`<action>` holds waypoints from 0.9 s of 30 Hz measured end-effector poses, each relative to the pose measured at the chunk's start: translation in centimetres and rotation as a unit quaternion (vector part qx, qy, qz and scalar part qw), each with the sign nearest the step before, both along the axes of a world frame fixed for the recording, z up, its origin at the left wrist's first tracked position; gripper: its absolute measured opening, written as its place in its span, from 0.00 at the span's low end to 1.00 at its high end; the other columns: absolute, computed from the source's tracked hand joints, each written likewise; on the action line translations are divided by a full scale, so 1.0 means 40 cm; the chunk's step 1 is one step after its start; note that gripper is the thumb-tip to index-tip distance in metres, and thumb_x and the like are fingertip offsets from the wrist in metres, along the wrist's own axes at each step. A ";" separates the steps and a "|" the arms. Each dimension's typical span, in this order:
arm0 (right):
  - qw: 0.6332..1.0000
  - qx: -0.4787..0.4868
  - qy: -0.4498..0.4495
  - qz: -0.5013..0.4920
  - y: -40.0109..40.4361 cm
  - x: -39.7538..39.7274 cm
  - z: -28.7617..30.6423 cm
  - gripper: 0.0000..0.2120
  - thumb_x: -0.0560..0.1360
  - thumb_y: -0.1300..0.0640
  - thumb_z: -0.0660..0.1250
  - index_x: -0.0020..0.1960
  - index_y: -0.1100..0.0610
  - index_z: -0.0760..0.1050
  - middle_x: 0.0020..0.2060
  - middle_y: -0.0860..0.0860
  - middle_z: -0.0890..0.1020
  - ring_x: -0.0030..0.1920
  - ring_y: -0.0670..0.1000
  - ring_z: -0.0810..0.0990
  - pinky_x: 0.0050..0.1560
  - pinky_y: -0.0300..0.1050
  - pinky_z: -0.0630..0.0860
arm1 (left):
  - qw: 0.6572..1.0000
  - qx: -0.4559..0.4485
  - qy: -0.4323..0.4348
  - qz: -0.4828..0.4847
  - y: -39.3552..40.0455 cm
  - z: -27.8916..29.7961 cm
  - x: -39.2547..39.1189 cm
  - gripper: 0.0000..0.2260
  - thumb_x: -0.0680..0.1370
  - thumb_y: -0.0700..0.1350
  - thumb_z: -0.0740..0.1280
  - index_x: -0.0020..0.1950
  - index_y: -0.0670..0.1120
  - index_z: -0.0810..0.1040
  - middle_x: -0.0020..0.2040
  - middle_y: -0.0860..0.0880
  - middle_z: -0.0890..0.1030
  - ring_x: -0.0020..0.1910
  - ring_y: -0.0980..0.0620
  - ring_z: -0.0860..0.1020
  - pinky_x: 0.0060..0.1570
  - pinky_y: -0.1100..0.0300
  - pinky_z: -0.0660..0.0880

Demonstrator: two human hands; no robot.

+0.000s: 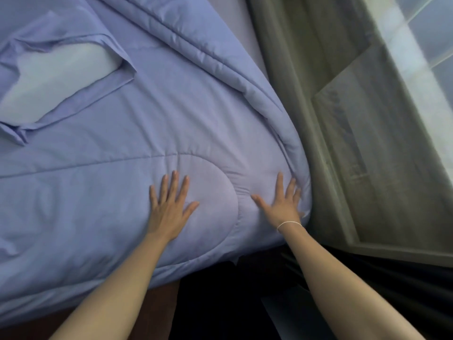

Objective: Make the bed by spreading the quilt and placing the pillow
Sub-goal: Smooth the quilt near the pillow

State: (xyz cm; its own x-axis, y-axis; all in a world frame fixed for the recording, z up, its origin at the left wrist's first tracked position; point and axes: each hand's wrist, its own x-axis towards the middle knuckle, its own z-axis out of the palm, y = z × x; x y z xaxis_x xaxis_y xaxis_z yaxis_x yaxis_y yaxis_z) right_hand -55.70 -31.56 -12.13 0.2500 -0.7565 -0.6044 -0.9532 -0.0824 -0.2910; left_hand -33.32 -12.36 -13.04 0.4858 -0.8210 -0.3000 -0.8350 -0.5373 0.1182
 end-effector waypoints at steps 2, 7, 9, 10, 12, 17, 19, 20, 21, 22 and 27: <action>1.000 0.021 0.006 -0.003 -0.012 -0.007 -0.008 0.52 0.60 0.20 0.55 0.72 0.35 0.29 0.76 0.49 0.34 0.76 0.59 0.36 0.69 0.74 0.48 | 1.000 -0.004 -0.018 -0.001 0.017 -0.010 -0.013 0.33 0.78 0.65 0.38 0.77 0.49 0.55 0.78 0.45 0.55 0.76 0.43 0.55 0.71 0.36 0.52; 0.997 -0.034 0.005 0.073 -0.014 -0.014 0.017 0.49 0.68 0.25 0.56 0.75 0.43 0.32 0.77 0.52 0.36 0.77 0.58 0.38 0.71 0.70 0.51 | 0.999 -0.004 -0.036 0.034 0.026 0.001 -0.029 0.31 0.78 0.63 0.45 0.77 0.48 0.55 0.77 0.43 0.57 0.75 0.42 0.57 0.71 0.37 0.47; 0.994 -0.042 0.002 0.097 0.020 -0.043 0.009 0.45 0.71 0.28 0.54 0.75 0.44 0.33 0.77 0.51 0.36 0.77 0.58 0.39 0.72 0.68 0.51 | 0.997 0.004 -0.034 0.065 0.051 0.005 -0.038 0.31 0.77 0.63 0.47 0.76 0.48 0.56 0.77 0.43 0.58 0.75 0.41 0.58 0.70 0.36 0.46; 0.994 -0.041 0.002 0.098 0.035 -0.057 0.003 0.44 0.72 0.29 0.54 0.76 0.44 0.33 0.77 0.52 0.36 0.77 0.59 0.39 0.72 0.66 0.51 | 0.997 0.014 -0.028 0.069 0.067 0.009 -0.040 0.32 0.77 0.64 0.46 0.76 0.48 0.57 0.76 0.43 0.59 0.75 0.41 0.59 0.70 0.36 0.47; 0.992 -0.057 0.014 0.111 0.061 -0.077 -0.004 0.44 0.73 0.31 0.55 0.77 0.48 0.34 0.77 0.55 0.38 0.77 0.62 0.40 0.73 0.62 0.50 | 0.998 0.036 -0.009 0.057 0.092 0.014 -0.039 0.33 0.77 0.65 0.43 0.75 0.47 0.60 0.76 0.44 0.62 0.73 0.41 0.62 0.69 0.36 0.54; 0.967 -0.144 0.012 0.211 0.108 -0.071 0.017 0.42 0.76 0.39 0.60 0.78 0.57 0.42 0.78 0.56 0.47 0.77 0.60 0.48 0.74 0.61 0.54 | 0.995 0.036 0.034 0.086 0.128 0.067 -0.018 0.35 0.74 0.66 0.45 0.76 0.48 0.59 0.76 0.43 0.60 0.74 0.41 0.60 0.69 0.38 0.58; 0.953 -0.149 -0.006 0.262 0.119 -0.029 0.030 0.41 0.76 0.41 0.61 0.78 0.56 0.45 0.78 0.55 0.49 0.77 0.60 0.50 0.73 0.61 0.54 | 0.990 0.033 0.037 0.136 0.159 0.095 -0.004 0.36 0.73 0.67 0.42 0.77 0.49 0.53 0.78 0.43 0.54 0.76 0.40 0.54 0.72 0.41 0.53; 0.947 -0.148 -0.012 0.286 0.124 0.004 0.039 0.40 0.76 0.41 0.61 0.78 0.55 0.45 0.78 0.55 0.49 0.77 0.60 0.50 0.73 0.61 0.54 | 0.987 0.034 0.039 0.154 0.178 0.112 0.007 0.37 0.73 0.67 0.40 0.77 0.50 0.49 0.78 0.43 0.50 0.77 0.41 0.50 0.73 0.42 0.50; 0.940 -0.148 -0.015 0.306 0.129 0.036 0.045 0.39 0.76 0.40 0.61 0.78 0.53 0.45 0.78 0.55 0.49 0.77 0.60 0.50 0.73 0.62 0.54 | 0.985 0.036 0.041 0.163 0.195 0.127 0.017 0.36 0.73 0.68 0.39 0.78 0.51 0.46 0.78 0.44 0.47 0.77 0.42 0.47 0.73 0.43 0.48; 0.933 -0.151 -0.020 0.328 0.140 0.077 0.058 0.38 0.76 0.40 0.60 0.78 0.51 0.45 0.78 0.54 0.49 0.77 0.60 0.49 0.73 0.62 0.53 | 0.984 0.034 0.038 0.172 0.221 0.147 0.032 0.35 0.75 0.67 0.41 0.77 0.51 0.44 0.78 0.45 0.45 0.77 0.43 0.45 0.73 0.43 0.46; 0.906 -0.155 -0.051 0.389 0.229 0.285 0.121 0.33 0.78 0.38 0.54 0.77 0.44 0.44 0.78 0.51 0.45 0.77 0.59 0.42 0.75 0.61 0.47 | 0.977 -0.029 -0.029 0.211 0.363 0.243 0.135 0.25 0.80 0.52 0.59 0.75 0.46 0.60 0.76 0.42 0.59 0.75 0.43 0.58 0.72 0.42 0.53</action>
State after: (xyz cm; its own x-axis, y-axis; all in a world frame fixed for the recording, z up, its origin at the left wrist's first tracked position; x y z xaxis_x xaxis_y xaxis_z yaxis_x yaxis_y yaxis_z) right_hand -44.31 -22.40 -7.31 0.8241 -0.4561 -0.3359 -0.5399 -0.8118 -0.2223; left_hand -27.93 2.16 -3.33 0.7996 -0.5587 -0.2203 -0.5466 -0.8289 0.1185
